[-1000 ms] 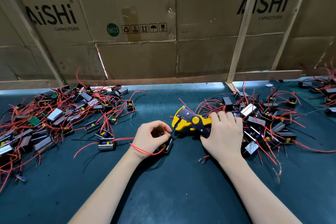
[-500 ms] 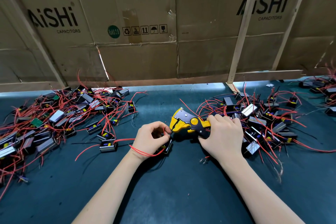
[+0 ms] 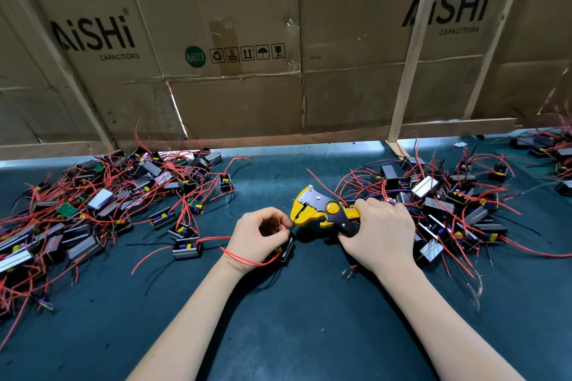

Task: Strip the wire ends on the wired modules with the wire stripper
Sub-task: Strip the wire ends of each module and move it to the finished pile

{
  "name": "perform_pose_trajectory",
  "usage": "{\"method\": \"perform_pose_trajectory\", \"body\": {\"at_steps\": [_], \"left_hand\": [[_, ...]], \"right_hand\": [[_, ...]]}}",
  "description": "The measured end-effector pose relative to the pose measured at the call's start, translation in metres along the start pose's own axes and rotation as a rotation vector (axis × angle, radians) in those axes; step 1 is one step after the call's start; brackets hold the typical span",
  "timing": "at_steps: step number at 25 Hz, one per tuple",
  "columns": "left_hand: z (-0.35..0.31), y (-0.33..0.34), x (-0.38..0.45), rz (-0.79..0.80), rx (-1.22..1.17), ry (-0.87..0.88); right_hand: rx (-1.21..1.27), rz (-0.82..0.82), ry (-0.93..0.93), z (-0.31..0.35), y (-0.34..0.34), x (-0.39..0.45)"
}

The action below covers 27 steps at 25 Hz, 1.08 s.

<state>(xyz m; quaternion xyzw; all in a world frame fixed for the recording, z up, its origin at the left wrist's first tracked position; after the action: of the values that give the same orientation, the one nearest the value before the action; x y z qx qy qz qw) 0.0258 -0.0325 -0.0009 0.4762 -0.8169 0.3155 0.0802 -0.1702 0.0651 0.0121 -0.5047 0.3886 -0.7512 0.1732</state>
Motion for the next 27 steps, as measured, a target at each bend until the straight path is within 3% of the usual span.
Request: {"method": "perform_pose_trajectory", "body": {"at_steps": [8,15,27], "left_hand": [[0.001,-0.004,-0.001,-0.041,-0.05,-0.027],[0.006,-0.008,-0.001,0.019,0.063,0.012],[0.005,-0.002,0.002,0.089,0.049,0.053]], "right_hand": [[-0.009,0.096,0.069,-0.006,0.003,0.0],[-0.018,-0.107,0.091,-0.014,0.001,0.001],[0.018,-0.11,0.0,-0.004,0.007,-0.002]]}}
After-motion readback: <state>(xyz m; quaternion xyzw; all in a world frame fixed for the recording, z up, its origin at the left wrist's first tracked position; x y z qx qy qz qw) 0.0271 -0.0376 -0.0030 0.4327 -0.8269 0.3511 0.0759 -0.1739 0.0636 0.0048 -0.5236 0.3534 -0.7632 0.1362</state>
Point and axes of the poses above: each hand's wrist, its own x-axis towards the middle knuckle, its own y-axis out of the palm, z = x × y, the point moved 2 cm from there along x, towards the middle knuckle, and after that the axes turned 10 degrees about y, right-handed, at the moved point
